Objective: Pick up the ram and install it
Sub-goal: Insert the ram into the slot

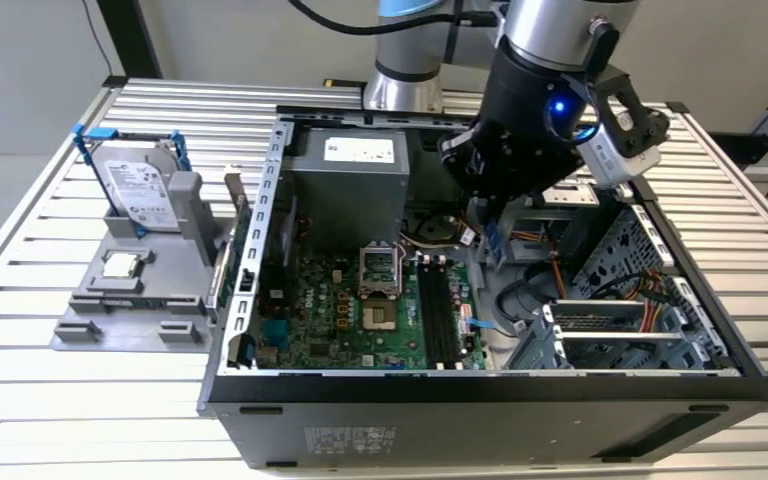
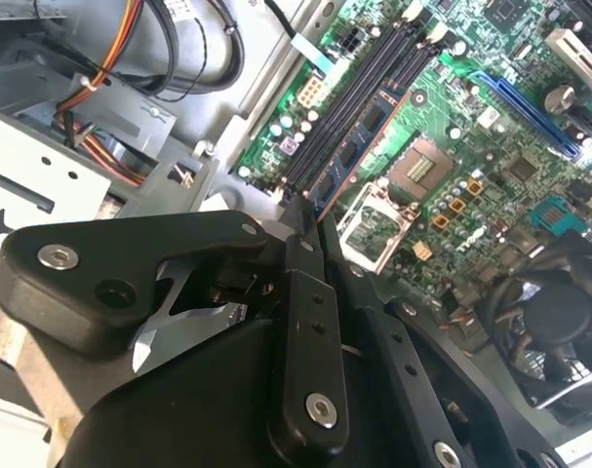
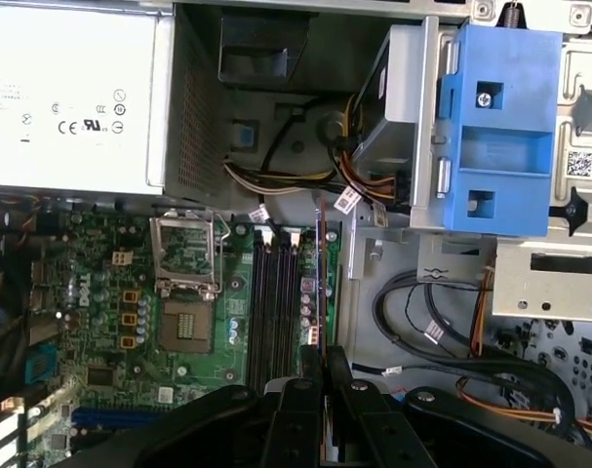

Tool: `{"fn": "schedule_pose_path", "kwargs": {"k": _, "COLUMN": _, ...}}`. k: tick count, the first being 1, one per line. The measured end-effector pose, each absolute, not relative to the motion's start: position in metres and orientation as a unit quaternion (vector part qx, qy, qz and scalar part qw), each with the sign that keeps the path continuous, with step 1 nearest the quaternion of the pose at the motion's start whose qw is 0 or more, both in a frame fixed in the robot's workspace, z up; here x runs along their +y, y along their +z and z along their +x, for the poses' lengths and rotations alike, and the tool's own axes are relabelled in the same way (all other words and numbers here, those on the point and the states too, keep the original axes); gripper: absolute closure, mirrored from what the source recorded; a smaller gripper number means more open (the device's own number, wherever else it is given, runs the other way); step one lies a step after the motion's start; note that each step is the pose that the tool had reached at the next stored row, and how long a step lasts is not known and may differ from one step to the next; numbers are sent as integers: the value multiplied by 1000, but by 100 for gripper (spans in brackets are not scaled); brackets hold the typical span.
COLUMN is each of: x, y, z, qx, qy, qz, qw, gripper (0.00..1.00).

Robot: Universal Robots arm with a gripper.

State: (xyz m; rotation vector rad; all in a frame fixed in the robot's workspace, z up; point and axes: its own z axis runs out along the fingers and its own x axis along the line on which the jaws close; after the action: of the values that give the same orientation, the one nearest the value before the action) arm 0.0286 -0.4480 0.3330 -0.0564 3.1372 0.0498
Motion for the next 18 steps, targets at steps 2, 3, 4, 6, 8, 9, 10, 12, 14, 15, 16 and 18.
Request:
{"fn": "schedule_pose_path", "kwargs": {"k": 2, "x": -448, "y": 329, "z": 29, "qx": 1000, "qy": 16, "qz": -14, "qw": 2, "gripper": 100}}
{"fn": "schedule_pose_path", "kwargs": {"k": 3, "x": -448, "y": 328, "z": 29, "qx": 1000, "qy": 16, "qz": -12, "qw": 2, "gripper": 100}}
{"fn": "schedule_pose_path", "kwargs": {"k": 4, "x": -448, "y": 326, "z": 29, "qx": 1000, "qy": 16, "qz": -10, "qw": 2, "gripper": 100}}
{"fn": "schedule_pose_path", "kwargs": {"k": 6, "x": -448, "y": 322, "z": 29, "qx": 1000, "qy": 16, "qz": -6, "qw": 2, "gripper": 100}}
{"fn": "schedule_pose_path", "kwargs": {"k": 8, "x": -448, "y": 319, "z": 29, "qx": 1000, "qy": 16, "qz": -2, "qw": 2, "gripper": 100}}
{"fn": "schedule_pose_path", "kwargs": {"k": 9, "x": -448, "y": 317, "z": 29, "qx": 1000, "qy": 15, "qz": 2, "qw": 2, "gripper": 100}}
{"fn": "schedule_pose_path", "kwargs": {"k": 10, "x": -448, "y": 315, "z": 29, "qx": 1000, "qy": 15, "qz": 4, "qw": 2, "gripper": 100}}
{"fn": "schedule_pose_path", "kwargs": {"k": 12, "x": -448, "y": 312, "z": 28, "qx": 1000, "qy": 15, "qz": 12, "qw": 3, "gripper": 100}}
{"fn": "schedule_pose_path", "kwargs": {"k": 14, "x": -448, "y": 308, "z": 27, "qx": 1000, "qy": 15, "qz": 17, "qw": 3, "gripper": 100}}
{"fn": "schedule_pose_path", "kwargs": {"k": 15, "x": -448, "y": 306, "z": 27, "qx": 1000, "qy": 15, "qz": 17, "qw": 3, "gripper": 100}}
{"fn": "schedule_pose_path", "kwargs": {"k": 16, "x": -448, "y": 304, "z": 26, "qx": 1000, "qy": 15, "qz": 17, "qw": 3, "gripper": 100}}
{"fn": "schedule_pose_path", "kwargs": {"k": 18, "x": -448, "y": 301, "z": 26, "qx": 1000, "qy": 15, "qz": 17, "qw": 3, "gripper": 100}}
